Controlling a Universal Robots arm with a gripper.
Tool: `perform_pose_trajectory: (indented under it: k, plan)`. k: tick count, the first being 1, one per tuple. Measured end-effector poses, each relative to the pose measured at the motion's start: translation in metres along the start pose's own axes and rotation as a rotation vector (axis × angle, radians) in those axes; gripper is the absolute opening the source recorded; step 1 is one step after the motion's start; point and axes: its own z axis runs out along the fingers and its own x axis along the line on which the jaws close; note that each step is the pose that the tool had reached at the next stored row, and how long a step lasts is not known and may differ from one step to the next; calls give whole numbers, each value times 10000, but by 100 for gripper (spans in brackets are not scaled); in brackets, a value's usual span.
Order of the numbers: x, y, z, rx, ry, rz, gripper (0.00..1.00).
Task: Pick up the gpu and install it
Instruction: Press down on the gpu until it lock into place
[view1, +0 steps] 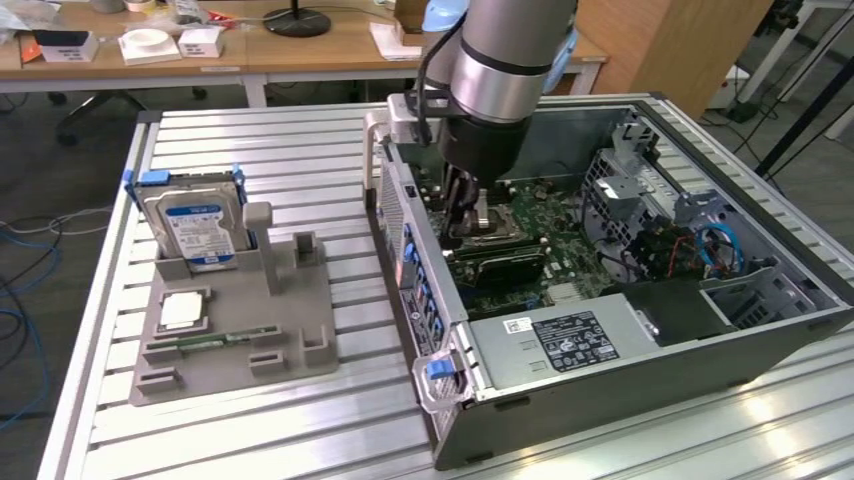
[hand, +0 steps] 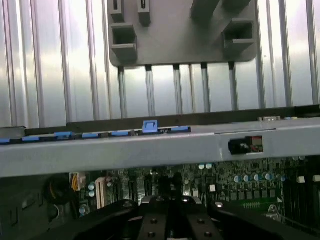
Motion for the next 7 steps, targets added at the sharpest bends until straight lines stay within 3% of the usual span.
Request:
perform_pose_trajectory:
  k: [7]
  plan:
    - [0, 0, 0, 0, -1, 0, 11]
